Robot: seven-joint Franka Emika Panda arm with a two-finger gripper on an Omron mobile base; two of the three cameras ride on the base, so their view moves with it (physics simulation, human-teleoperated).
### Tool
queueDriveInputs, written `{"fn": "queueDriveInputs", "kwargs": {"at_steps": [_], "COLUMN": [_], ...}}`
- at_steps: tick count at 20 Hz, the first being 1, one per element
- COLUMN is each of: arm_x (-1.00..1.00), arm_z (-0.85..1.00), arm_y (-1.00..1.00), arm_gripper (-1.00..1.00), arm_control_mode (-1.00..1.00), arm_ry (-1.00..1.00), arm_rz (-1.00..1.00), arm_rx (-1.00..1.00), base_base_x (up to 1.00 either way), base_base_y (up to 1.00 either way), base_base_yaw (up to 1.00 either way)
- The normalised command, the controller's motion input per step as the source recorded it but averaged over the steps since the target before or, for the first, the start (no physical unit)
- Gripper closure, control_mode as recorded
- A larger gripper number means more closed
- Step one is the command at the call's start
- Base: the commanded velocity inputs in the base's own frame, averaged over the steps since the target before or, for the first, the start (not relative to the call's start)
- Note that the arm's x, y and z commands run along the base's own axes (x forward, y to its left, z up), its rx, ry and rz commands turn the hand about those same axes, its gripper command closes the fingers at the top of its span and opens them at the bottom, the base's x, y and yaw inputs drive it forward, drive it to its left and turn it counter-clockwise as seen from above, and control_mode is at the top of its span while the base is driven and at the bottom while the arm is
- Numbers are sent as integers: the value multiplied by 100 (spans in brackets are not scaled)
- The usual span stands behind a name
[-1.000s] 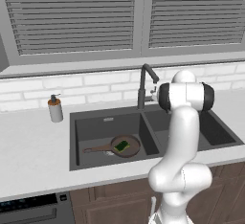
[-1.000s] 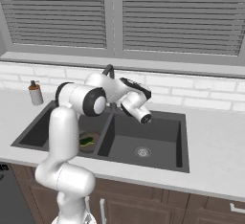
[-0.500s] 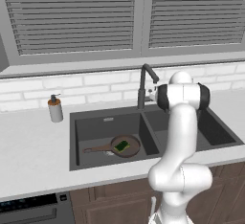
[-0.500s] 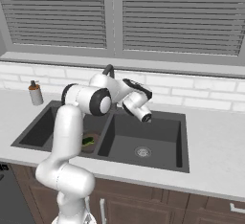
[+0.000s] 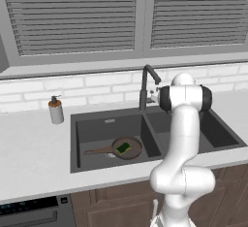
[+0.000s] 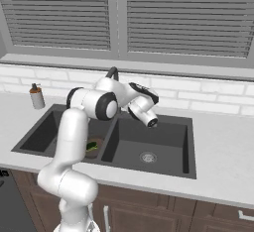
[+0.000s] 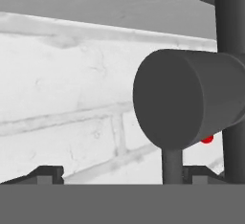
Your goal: Pick the pan and sponge and place them into the sink. Then turn on the water.
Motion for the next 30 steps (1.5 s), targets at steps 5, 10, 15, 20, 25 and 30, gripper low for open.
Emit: {"fn": "queueDriveInputs", "kwargs": {"at_steps": [5,10,15,20,25,30], "arm_x": [1,0,0,0,0,-34], "arm_z": [0,0,0,0,5,69], "arm_y": [-15,-57,-75,-85,-89,-88], "arm_gripper": [100,100,100,100,100,100], "arm_control_mode": [-100,-100,-100,-100,-100,-100], "arm_ry": [-5,-8,-8,-4,-5,-14], "arm_rz": [0,0,-2,-5,-5,0], "arm_rx": [7,18,24,24,24,26], "base_base_x": [0,0,0,0,0,0], "base_base_y": [0,0,0,0,0,0], "base_base_yaw": [0,0,0,0,0,0]}}
